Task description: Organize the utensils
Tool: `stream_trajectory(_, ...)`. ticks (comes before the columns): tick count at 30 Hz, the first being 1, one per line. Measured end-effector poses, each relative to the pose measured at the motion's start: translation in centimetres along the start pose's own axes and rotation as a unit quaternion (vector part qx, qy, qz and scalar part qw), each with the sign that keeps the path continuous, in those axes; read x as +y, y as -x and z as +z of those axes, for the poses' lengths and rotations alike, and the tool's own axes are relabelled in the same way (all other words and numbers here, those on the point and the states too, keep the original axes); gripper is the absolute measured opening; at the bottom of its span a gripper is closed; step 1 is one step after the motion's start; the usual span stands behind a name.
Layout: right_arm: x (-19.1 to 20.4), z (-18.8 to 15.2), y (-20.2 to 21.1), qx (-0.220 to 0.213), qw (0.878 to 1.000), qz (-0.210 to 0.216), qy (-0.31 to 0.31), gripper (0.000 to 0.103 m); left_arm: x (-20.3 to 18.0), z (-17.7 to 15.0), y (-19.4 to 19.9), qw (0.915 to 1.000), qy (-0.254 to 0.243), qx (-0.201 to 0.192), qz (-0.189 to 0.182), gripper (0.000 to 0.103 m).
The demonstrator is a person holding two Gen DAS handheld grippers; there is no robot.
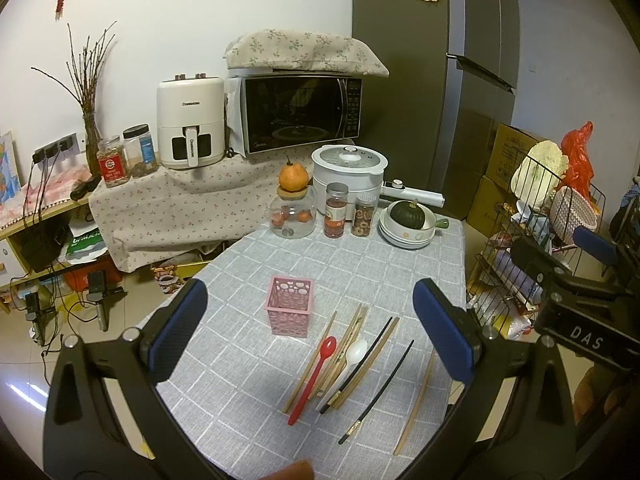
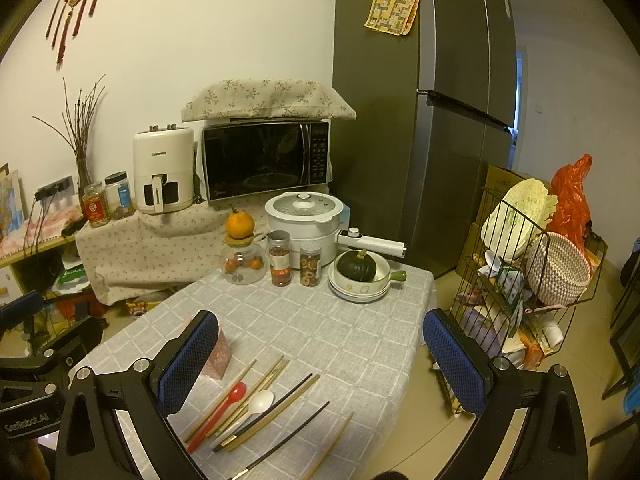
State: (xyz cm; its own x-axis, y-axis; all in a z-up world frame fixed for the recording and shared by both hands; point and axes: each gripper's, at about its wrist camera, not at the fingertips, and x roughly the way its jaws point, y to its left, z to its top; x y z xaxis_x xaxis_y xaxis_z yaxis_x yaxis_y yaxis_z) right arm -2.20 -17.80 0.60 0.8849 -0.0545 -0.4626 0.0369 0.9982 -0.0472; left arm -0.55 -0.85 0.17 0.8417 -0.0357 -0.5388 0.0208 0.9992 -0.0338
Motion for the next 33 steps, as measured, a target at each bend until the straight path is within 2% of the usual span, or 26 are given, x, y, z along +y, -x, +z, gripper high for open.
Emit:
stream_trajectory(22,0.6,0.1,-0.1,0.004,1.0,0.001,-0.001,0.103,-0.2,0.1,0.0,1.0,0.001,0.002,-0.001,0.102)
stream_trajectory(24,0.7,0.0,-0.4,0.012,1.0,0.004,-0.002,0.103,-0.1,0.1,-0.3,1.0,0.0,0.006,-0.003,0.102)
stream_trajectory(28,0.2,0.0,-2.9,0.063,0.998,0.027,-0.014,0.103,0.1,0.1,-2.1,0.9995,-0.01,0.028,0.001,0.102)
stream_trajectory(33,-1.3,-0.3,-6.7,0.115,0.993,0.004,-0.01,0.103,0.7,0.0,-4.9,0.998,-0.026,0.057,0.001,0.102)
